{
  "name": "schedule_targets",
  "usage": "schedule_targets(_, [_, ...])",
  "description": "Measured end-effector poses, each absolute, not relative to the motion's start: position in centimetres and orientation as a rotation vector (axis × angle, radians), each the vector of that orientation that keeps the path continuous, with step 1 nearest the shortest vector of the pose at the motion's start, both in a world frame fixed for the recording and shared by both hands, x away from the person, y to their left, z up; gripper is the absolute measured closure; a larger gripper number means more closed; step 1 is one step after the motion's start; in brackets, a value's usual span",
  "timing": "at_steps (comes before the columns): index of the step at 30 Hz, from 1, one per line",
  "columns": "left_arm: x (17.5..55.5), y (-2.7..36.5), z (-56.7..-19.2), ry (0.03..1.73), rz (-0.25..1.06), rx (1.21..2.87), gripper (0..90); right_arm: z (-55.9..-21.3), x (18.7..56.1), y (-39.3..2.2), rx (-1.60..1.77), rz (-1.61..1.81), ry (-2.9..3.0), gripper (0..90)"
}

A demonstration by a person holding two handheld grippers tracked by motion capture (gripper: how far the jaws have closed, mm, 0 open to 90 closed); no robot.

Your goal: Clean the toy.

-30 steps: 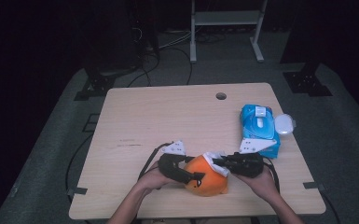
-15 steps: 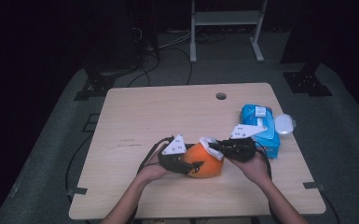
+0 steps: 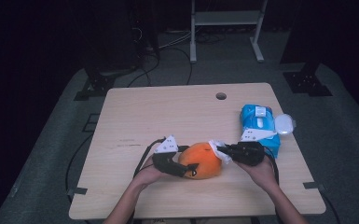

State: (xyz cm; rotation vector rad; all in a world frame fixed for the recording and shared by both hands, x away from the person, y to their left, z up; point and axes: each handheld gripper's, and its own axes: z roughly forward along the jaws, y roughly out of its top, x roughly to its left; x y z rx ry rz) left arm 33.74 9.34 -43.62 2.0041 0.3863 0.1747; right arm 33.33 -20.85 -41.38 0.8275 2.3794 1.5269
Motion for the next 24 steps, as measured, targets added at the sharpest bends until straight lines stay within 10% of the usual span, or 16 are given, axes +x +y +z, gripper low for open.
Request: schedule_targets(24, [33.3, 8.5, -43.3, 0.304, 0.21, 2.029, 29.7, -40.5, 33.1, -20.8, 0.778, 1.5, 2.418, 84.7])
